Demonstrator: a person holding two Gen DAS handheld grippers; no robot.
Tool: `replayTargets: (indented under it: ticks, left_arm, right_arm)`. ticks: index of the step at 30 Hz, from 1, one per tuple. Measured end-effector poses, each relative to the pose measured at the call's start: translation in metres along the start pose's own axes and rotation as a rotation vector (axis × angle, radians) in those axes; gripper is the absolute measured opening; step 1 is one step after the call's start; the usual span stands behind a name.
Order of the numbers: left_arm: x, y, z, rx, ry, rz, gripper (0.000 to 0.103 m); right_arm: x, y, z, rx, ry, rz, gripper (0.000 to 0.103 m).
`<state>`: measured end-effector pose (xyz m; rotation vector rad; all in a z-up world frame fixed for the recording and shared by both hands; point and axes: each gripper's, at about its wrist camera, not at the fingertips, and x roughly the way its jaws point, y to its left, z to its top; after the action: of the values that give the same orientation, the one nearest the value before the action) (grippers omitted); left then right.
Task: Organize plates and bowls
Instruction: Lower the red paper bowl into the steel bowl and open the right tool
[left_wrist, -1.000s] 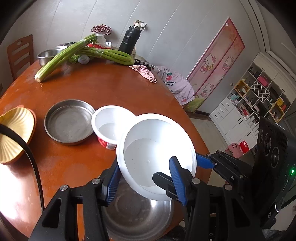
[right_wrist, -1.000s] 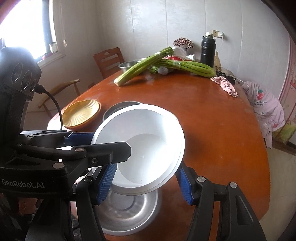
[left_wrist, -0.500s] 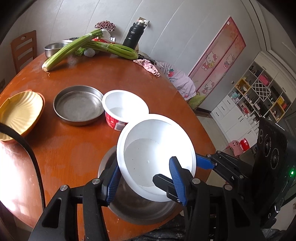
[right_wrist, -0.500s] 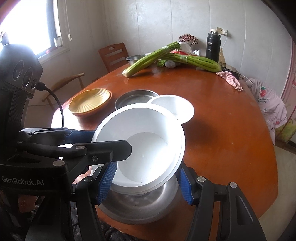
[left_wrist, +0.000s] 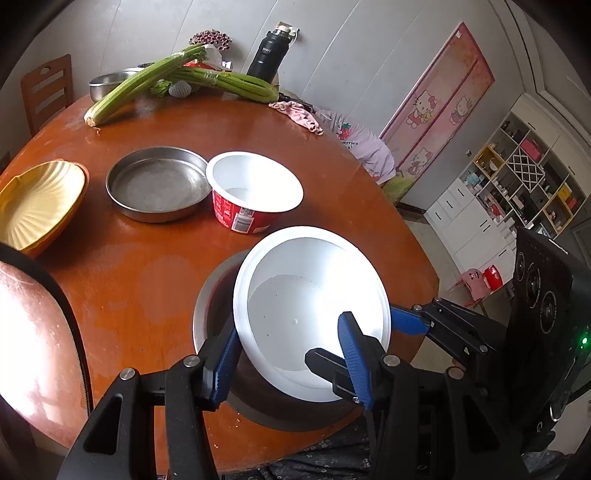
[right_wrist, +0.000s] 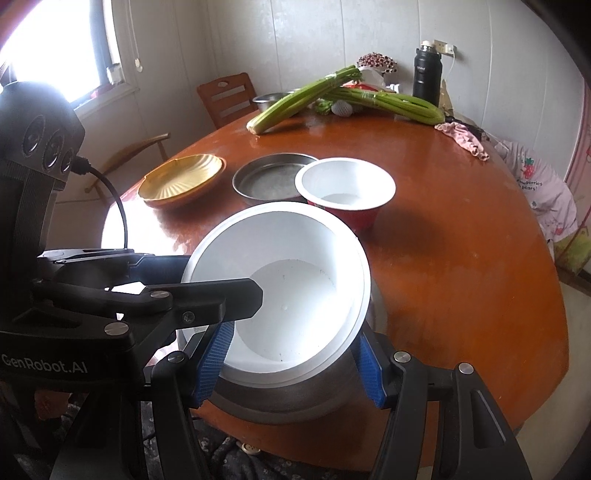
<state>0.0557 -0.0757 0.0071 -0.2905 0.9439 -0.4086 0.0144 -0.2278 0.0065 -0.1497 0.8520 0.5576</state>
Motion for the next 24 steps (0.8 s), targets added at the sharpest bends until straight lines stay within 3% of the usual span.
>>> replayTargets:
  ticks: [24]
  left_arm:
    - [0.014, 0.002, -0.004, 0.001, 0.038, 0.047, 0.052]
  right_arm:
    - [0.017, -0.004, -0.008, 0.012, 0.040, 0.029, 0.064]
